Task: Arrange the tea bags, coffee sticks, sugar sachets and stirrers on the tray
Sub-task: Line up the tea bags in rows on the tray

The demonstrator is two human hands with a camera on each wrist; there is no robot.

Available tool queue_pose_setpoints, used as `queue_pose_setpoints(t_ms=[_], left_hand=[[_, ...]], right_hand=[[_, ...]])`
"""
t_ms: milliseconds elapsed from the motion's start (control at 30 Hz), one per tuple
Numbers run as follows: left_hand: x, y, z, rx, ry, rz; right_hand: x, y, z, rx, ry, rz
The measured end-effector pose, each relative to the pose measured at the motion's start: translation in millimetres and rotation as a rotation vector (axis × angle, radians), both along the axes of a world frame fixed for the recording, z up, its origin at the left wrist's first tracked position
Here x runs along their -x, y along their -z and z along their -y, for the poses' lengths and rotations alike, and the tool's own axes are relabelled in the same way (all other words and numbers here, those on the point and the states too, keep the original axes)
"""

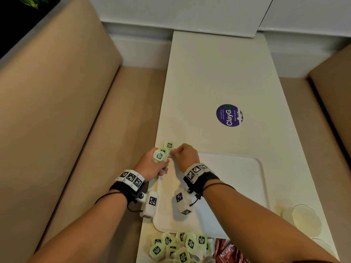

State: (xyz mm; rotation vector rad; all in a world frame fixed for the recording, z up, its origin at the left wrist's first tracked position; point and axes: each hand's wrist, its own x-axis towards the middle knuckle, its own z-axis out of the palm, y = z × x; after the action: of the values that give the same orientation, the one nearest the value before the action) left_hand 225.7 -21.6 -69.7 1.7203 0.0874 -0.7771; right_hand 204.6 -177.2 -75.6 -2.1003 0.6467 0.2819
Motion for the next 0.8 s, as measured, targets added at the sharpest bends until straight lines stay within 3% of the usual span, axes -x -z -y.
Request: queue_pose_setpoints(t_ms=[267,800], left_hand=[[2.3,0.3,2.4,-0.008,0.057,0.070],[8.1,-0.3,-0.6,-0.032,0.023,0.087]], right_hand=[[19.6,-3.3,3.6,-0.240,-0.185,0.161],[34.4,-10.3,13.7,-0.332,-0.073,0.096]])
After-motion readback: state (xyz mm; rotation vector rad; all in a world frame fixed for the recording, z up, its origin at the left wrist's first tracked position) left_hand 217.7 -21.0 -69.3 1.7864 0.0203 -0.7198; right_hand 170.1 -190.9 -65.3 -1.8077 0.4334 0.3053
